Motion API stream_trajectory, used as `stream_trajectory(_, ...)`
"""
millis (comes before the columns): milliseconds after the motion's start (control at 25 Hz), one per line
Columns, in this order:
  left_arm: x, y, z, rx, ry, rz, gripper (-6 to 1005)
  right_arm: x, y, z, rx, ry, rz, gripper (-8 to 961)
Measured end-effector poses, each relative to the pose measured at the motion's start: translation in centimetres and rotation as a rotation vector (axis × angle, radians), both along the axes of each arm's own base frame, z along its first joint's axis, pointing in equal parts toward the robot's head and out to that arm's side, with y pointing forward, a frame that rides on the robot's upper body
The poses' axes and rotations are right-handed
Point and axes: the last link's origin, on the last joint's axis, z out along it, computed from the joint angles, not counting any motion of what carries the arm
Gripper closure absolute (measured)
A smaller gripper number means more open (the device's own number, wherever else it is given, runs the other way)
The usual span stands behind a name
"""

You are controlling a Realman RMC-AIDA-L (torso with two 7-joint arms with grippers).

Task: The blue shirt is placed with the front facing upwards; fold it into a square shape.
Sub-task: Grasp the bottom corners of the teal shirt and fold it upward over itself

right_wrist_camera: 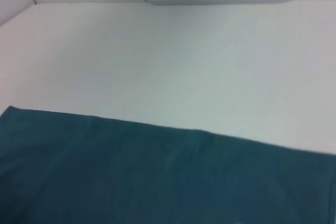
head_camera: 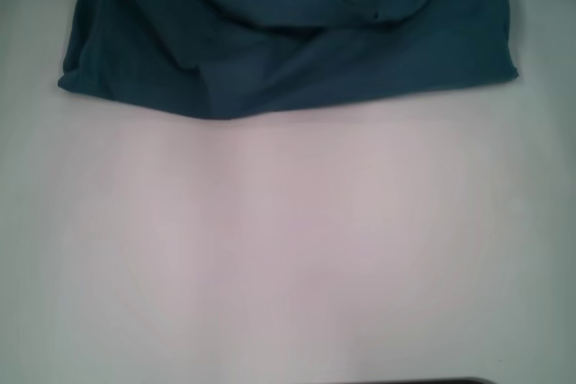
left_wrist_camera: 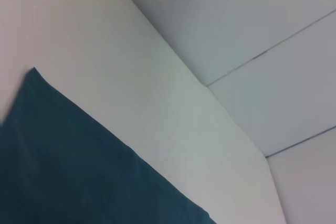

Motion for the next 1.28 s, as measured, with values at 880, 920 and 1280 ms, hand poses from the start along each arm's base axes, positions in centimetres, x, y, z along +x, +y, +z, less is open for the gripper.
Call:
stream_trajectory(880,0.0,0.6,-0.3,0.063,0.045,0.028,950,-0.9,1.5,-1.7,0.061,-0.149,0.053,825)
stream_trajectory(920,0.0,0.7,-0.3,0.065,0.045,0.028,949,-0.9,1.6,-1.7,0.062,-0.148,0.052,824)
stream_trajectory(1280,-0.5,0.6,-0.3,0.085,0.046,0.054,944,-1.1,1.7,-1.5,0.073,-0.151,0.058,816)
